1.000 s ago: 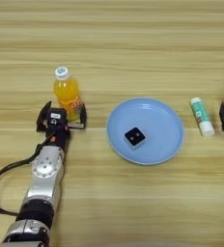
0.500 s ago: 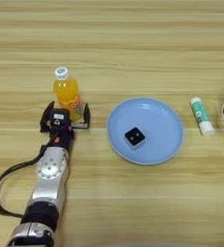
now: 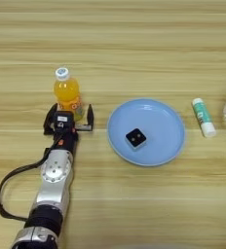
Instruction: Move the objects on the table
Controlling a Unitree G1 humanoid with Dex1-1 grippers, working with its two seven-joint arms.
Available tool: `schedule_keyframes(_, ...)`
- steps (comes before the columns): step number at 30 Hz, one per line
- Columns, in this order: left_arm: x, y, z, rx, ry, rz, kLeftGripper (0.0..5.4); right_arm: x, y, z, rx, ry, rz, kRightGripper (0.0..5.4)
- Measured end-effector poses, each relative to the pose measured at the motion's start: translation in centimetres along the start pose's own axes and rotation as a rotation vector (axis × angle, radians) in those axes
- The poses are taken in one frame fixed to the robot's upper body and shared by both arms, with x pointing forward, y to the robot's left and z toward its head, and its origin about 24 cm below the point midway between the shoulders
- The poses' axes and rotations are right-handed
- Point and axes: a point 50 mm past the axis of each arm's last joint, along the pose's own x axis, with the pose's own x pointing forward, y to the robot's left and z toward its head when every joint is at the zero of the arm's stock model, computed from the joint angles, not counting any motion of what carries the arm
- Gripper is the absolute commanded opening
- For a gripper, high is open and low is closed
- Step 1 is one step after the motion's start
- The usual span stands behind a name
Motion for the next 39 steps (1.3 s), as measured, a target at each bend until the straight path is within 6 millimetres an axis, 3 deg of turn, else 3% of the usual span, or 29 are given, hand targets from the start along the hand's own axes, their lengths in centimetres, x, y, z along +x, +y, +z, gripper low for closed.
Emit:
schedule_keyframes(27,0.2,-1.2,1.2,0.001,-0.026,0.018,5.37,2.8,0.5,1.0,0.017,-0.012,0.053,5.40)
schedule_keyframes(39,0.3,-1.2,1.4,0.004,-0.020,0.021,5.40,3.3,0.6,0.6,0.048,0.000,0.054,3.97)
